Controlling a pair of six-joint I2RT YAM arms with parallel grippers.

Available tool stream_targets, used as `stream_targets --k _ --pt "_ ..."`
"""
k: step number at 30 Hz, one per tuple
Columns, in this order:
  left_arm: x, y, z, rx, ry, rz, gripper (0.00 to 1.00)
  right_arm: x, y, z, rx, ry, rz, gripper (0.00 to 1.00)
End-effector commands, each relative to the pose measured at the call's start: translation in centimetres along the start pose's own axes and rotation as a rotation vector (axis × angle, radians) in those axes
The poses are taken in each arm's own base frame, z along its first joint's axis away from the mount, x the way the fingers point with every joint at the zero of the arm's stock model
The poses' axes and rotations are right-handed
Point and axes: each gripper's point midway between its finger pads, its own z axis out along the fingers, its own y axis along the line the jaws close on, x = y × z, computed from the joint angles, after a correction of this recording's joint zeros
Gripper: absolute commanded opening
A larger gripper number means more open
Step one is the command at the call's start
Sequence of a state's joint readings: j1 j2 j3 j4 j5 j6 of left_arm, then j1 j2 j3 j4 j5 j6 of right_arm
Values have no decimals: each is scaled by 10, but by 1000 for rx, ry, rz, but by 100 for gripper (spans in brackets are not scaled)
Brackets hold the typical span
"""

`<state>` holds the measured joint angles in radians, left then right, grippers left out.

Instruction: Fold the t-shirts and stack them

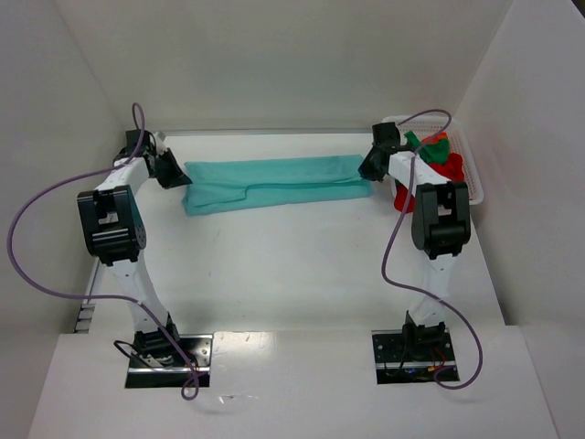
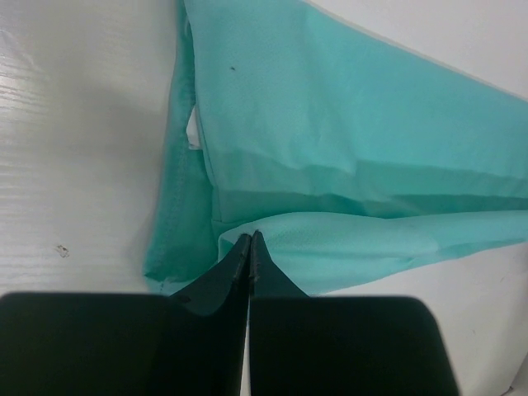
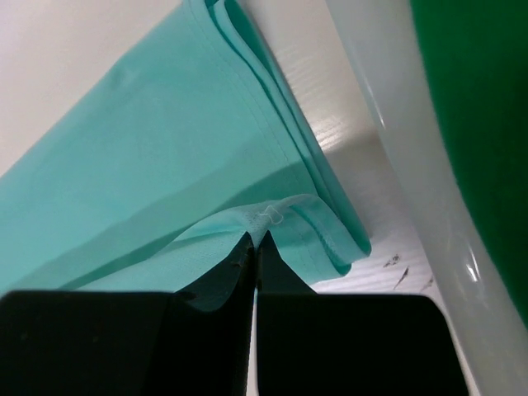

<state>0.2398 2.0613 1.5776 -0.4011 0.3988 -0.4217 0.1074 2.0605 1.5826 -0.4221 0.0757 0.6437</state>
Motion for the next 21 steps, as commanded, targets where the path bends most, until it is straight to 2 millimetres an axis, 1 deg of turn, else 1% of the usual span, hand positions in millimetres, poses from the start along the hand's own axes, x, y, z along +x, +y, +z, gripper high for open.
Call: stream_targets --k 1,2,3,4,5,6,7,8,9,10,11,12,15,16,17,18,20,21 --pt "-17 8 1 -18 -35 28 0 -18 2 4 30 -53 -18 0" --pt "-15 11 4 -21 -26 24 0 -15 0 8 37 -45 -19 0" --pt "-19 9 3 -18 -35 28 0 -13 -2 12 43 -38 -20 0" --pt "-17 5 5 -14 -31 44 0 -17 2 10 35 -47 -19 0" --pt "-14 9 9 -17 -20 39 0 -19 3 10 30 -54 -18 0" --pt "-18 6 7 -14 -29 44 0 -20 4 12 29 -55 -18 1" --pt "-18 6 7 -14 -29 44 0 -23 7 11 23 -63 -17 5" --pt "-13 10 11 -20 -12 36 0 -25 8 11 17 -70 -16 6" --pt "-11 6 12 -16 -7 42 0 -26 10 13 15 -72 -16 7" --pt "-15 4 11 -13 -15 46 2 -29 15 11 -3 -73 -15 11" --pt "-14 3 11 -4 -12 55 2 -29 15 15 -5 -76 -14 15" --pt "-14 3 11 -4 -12 55 3 -33 14 15 -14 -79 -7 19" --pt "-13 1 11 4 -9 55 3 -38 25 15 -62 -96 -5 31" --pt "-17 0 10 7 -17 59 3 -39 29 15 -82 -98 -5 36" --pt "-16 -2 10 16 -14 59 3 -47 34 10 -102 -125 -11 44" --pt "-14 0 13 13 -6 56 4 -46 36 10 -112 -118 -12 46" --pt "-14 -1 13 22 -4 66 5 -51 42 3 -135 -127 -23 50" --pt "-13 -2 13 32 0 66 7 -52 45 3 -148 -129 -23 50"
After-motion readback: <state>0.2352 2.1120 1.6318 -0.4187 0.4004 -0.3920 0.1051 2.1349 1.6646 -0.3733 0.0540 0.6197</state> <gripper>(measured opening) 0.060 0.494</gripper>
